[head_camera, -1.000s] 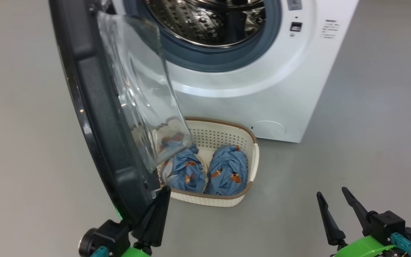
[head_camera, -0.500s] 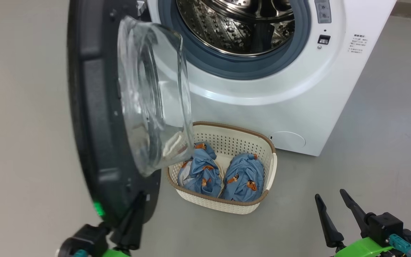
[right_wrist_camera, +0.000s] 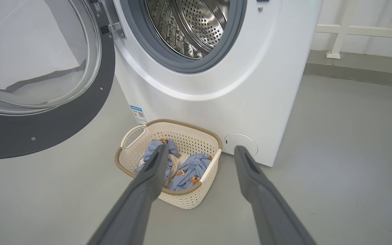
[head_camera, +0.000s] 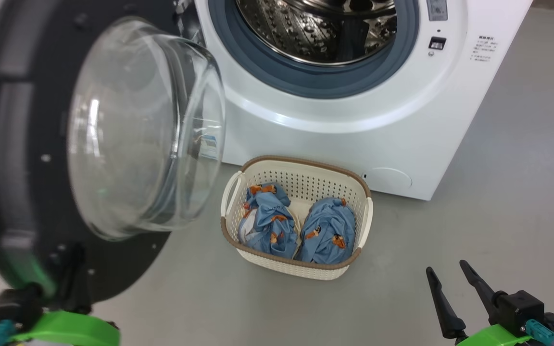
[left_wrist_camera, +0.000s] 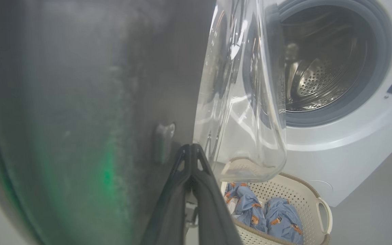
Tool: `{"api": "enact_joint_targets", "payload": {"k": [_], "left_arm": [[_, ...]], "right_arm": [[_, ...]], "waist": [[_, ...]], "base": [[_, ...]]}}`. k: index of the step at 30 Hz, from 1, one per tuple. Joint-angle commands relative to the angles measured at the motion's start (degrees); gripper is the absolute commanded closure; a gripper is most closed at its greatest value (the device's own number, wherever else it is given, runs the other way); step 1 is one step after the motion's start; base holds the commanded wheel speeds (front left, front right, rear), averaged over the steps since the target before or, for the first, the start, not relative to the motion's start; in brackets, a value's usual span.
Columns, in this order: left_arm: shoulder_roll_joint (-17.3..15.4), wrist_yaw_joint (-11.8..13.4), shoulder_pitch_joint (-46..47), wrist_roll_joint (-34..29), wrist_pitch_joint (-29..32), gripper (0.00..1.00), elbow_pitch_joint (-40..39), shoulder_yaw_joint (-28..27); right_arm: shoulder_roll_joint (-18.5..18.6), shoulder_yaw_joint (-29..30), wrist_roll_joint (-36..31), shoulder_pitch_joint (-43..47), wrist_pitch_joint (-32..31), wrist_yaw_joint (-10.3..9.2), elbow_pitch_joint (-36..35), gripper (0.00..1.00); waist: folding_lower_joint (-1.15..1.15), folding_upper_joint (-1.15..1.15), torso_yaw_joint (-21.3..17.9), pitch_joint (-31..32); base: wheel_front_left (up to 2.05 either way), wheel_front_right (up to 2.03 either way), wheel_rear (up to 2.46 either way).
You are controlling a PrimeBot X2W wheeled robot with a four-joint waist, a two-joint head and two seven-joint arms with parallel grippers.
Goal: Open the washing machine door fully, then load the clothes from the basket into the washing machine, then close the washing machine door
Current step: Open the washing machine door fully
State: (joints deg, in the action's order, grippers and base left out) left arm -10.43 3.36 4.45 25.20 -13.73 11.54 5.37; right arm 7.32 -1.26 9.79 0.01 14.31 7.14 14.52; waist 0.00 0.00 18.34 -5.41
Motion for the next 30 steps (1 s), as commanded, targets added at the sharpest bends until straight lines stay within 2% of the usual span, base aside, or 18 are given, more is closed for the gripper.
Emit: {"api": "enact_joint_targets", "payload": {"k": [1,7,16,23,30], "left_arm": [[-3.04,1.02,3.72,0.66,-0.95,1.0,0.27,-4.85],[-4.83,1.31,6.49,1.77,-1.21,1.0,3.24,-10.13],[-5.74,0.87,10.37,1.76,-1.26,1.0,5.59,-18.07],[-5.92,-1.12,13.86,0.3,-1.26,1.0,9.88,-24.7],[-5.24,-3.65,16.73,-3.05,-1.27,1.0,12.77,-28.82]], "right_arm": [[1.01,-1.59,0.29,-1.5,0.69,0.35,-1.28,0.0],[1.7,-1.69,0.18,-2.57,0.69,0.35,-1.25,0.0],[2.38,-1.63,-0.08,-3.82,0.69,0.35,-1.27,0.0],[2.8,-1.6,-0.47,-4.9,0.62,0.35,-1.3,0.0],[3.08,-1.66,-0.67,-5.98,0.47,0.35,-1.13,0.0]], "waist": [[0.0,0.0,-0.3,-1.08],[0.0,0.0,-0.88,-3.04],[0.0,0.0,-1.51,-5.39],[0.0,0.0,-1.94,-7.25],[0.0,0.0,-2.41,-7.94]], "base": [[0.0,0.0,0.0],[0.0,0.0,0.0],[0.0,0.0,0.0],[0.0,0.0,0.0],[0.0,0.0,0.0]]}}
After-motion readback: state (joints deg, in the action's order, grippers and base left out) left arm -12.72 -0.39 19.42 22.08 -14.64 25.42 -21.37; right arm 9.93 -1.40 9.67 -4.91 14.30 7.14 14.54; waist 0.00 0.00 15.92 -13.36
